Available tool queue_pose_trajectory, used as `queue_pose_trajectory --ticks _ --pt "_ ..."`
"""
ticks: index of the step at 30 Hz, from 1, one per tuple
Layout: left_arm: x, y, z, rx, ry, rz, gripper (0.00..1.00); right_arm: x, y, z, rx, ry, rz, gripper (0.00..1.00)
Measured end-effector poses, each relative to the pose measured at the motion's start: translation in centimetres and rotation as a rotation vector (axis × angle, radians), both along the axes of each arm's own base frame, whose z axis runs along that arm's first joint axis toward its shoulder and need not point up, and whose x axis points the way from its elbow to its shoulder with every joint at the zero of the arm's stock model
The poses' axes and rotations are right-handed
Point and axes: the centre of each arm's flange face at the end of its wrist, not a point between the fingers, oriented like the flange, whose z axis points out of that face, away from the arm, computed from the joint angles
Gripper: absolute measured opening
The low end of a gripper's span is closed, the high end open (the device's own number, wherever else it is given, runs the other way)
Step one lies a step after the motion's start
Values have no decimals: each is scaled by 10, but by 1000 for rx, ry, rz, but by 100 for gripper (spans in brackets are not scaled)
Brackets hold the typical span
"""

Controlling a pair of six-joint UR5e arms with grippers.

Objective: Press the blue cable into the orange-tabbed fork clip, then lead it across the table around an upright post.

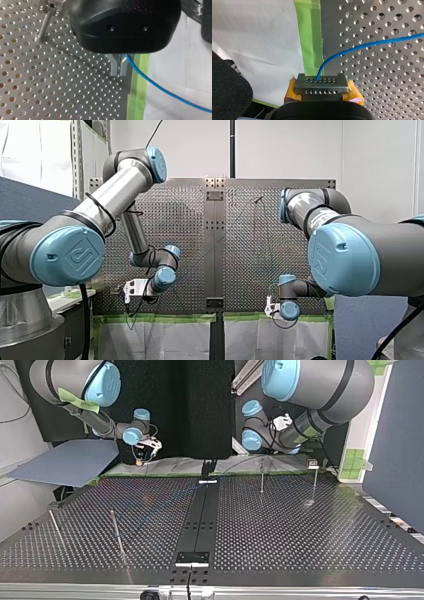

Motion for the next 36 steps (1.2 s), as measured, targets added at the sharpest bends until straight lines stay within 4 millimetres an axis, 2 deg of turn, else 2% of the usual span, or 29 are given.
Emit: queue_pose_trajectory --ticks 16,31,36 --pt "14 20 4 21 18 -13 0 2 1 0 2 2 3 0" --pt "22 31 4 47 46 -47 0 3 2 0 3 5 4 0" --pt "28 37 15 50 30 -41 0 3 2 0 2 5 4 0"
